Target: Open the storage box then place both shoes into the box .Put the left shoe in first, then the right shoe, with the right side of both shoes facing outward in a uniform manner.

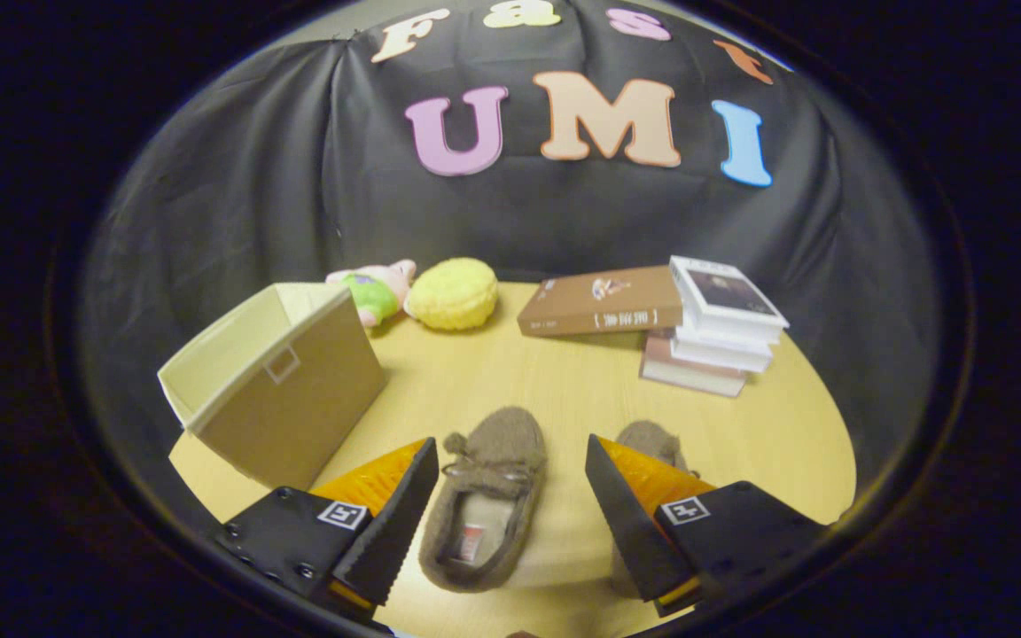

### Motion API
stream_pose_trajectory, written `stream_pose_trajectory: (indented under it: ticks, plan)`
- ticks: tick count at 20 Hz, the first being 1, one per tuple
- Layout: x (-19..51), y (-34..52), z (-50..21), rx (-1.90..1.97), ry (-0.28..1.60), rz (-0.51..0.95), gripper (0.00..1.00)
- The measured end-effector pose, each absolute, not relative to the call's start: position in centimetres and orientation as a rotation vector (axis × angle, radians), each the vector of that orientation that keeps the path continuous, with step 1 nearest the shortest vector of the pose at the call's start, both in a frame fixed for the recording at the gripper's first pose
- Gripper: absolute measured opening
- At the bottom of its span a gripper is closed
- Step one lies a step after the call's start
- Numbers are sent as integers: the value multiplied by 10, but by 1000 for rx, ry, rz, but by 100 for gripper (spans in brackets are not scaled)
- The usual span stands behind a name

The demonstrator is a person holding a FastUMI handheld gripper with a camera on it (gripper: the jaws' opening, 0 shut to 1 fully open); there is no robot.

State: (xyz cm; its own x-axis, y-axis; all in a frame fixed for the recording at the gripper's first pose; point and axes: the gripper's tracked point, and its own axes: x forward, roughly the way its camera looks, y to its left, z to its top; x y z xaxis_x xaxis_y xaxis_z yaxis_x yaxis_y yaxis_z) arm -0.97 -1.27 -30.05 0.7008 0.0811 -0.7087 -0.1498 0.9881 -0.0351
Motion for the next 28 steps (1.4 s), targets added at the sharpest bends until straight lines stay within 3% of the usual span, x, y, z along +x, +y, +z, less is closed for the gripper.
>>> stream_pose_trajectory:
  ticks: [7,19,21,28]
  plan:
    - [-34,-21,-369,-69,991,166,100]
    - [-36,-17,-396,47,1250,162,8]
    - [-37,-18,-393,100,1272,128,4]
    - [-31,19,-347,318,1219,89,3]
